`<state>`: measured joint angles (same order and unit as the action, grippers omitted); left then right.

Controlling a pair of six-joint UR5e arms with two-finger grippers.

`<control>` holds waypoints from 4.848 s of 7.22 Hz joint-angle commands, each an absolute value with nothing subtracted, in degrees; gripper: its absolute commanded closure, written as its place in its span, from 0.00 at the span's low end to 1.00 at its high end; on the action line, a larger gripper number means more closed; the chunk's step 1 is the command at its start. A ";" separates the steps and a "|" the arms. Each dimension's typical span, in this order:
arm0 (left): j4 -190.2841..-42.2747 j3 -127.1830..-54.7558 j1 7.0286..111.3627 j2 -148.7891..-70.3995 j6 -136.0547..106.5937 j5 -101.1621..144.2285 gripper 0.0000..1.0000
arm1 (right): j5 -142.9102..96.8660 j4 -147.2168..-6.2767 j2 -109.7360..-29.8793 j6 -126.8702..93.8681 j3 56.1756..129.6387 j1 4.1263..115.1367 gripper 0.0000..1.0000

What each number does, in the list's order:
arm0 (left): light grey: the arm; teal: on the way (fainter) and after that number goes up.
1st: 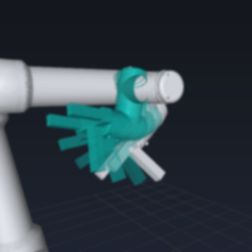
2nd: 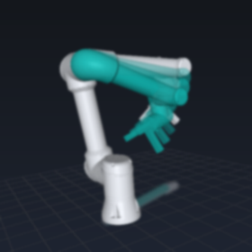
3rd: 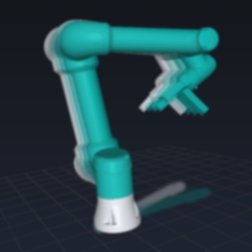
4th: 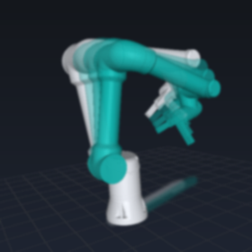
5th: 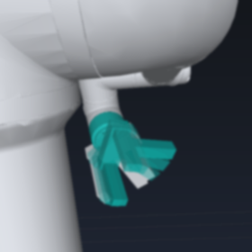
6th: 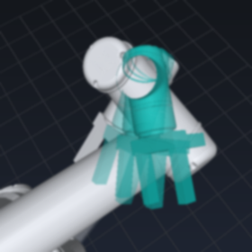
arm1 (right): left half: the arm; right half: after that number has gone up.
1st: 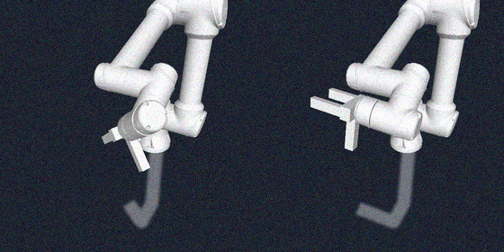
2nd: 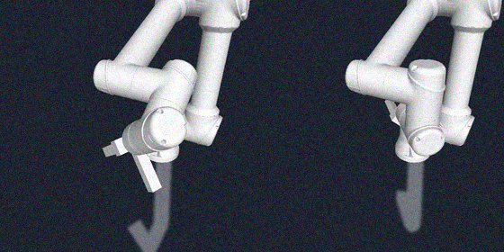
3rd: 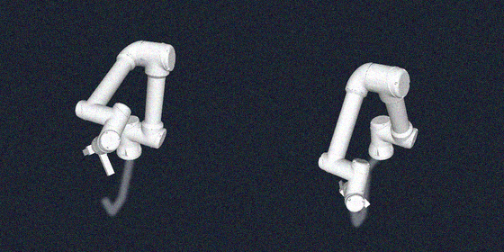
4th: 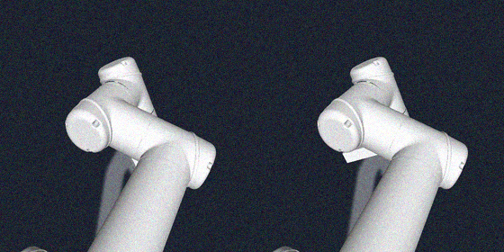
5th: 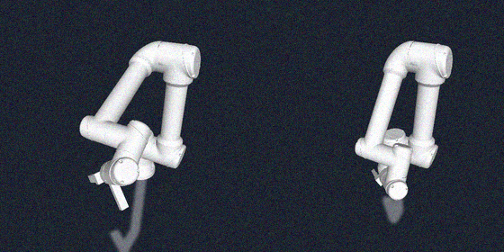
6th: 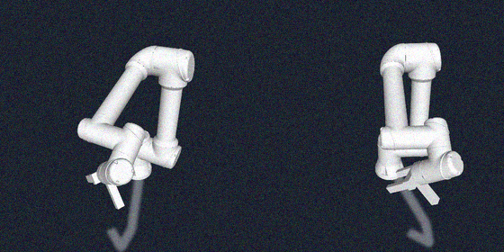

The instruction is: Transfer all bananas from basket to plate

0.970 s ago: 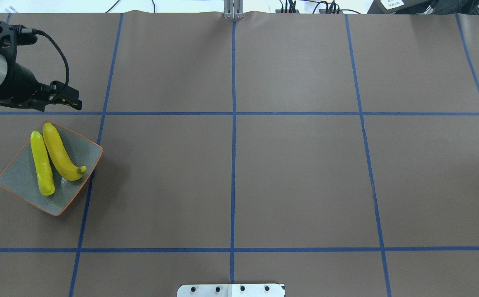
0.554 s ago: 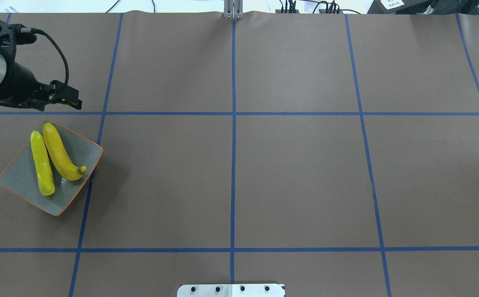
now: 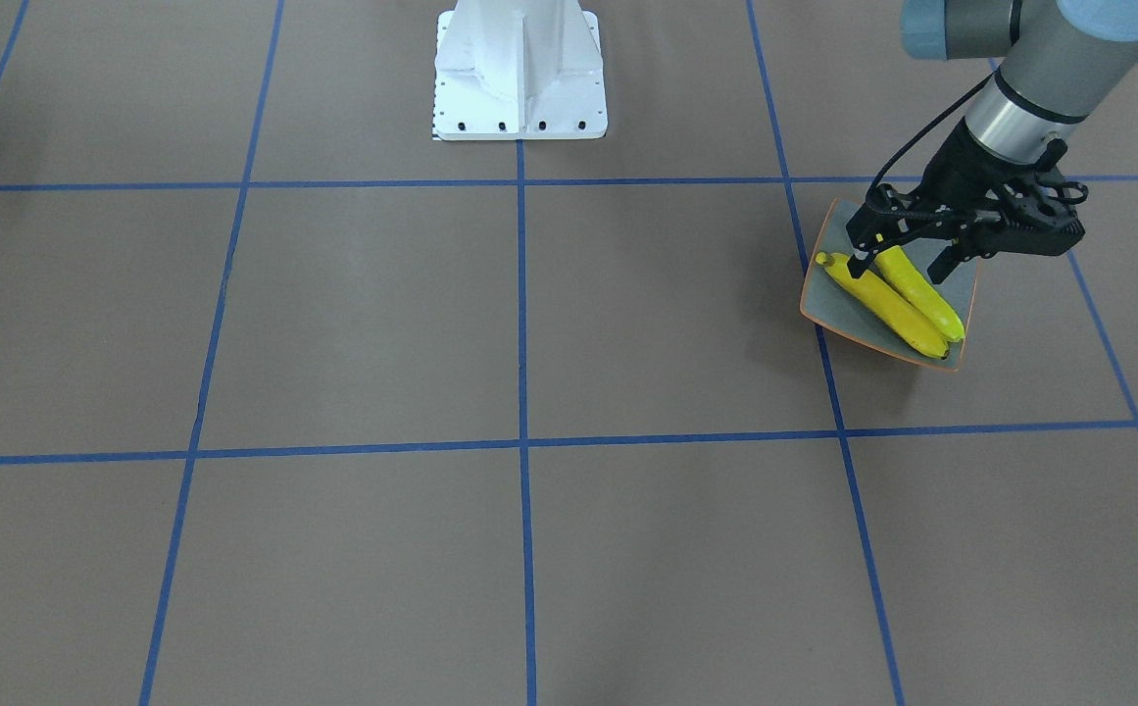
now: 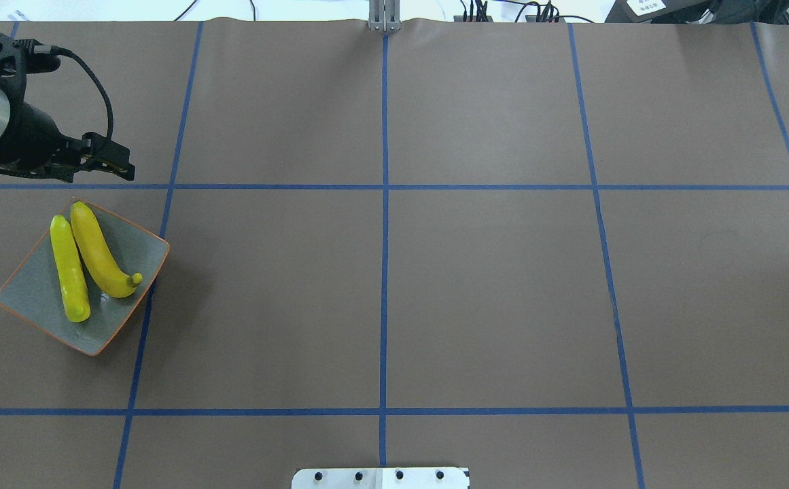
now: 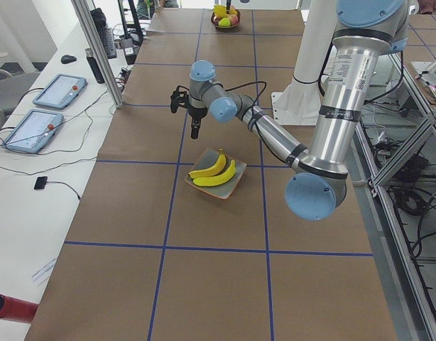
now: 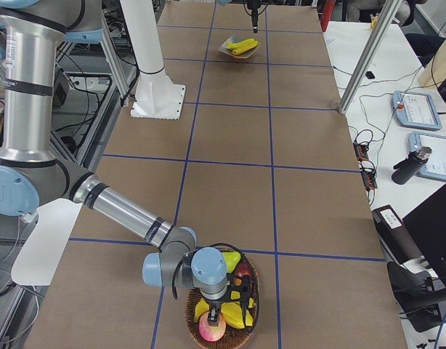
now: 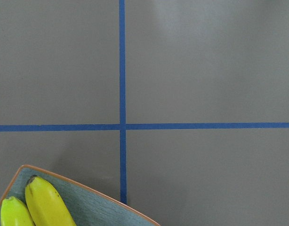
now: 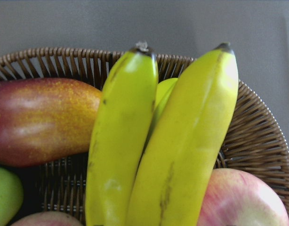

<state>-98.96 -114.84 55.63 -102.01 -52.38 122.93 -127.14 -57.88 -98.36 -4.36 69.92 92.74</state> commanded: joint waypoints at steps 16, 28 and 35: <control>-125.76 -98.31 54.76 -111.88 -62.99 123.49 0.00 | -139.57 -73.74 -66.02 -60.44 90.86 66.57 1.00; -148.53 -90.88 39.03 -127.26 -77.34 122.87 0.01 | -140.62 -76.73 -47.90 -77.34 90.97 49.39 1.00; -148.54 -89.03 35.86 -130.34 -77.17 118.74 0.07 | -140.71 -76.90 -45.09 -80.42 90.09 48.34 1.00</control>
<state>-148.53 -89.27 35.90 -130.24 -77.27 118.80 -140.65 -76.94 -45.29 -79.82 90.03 48.39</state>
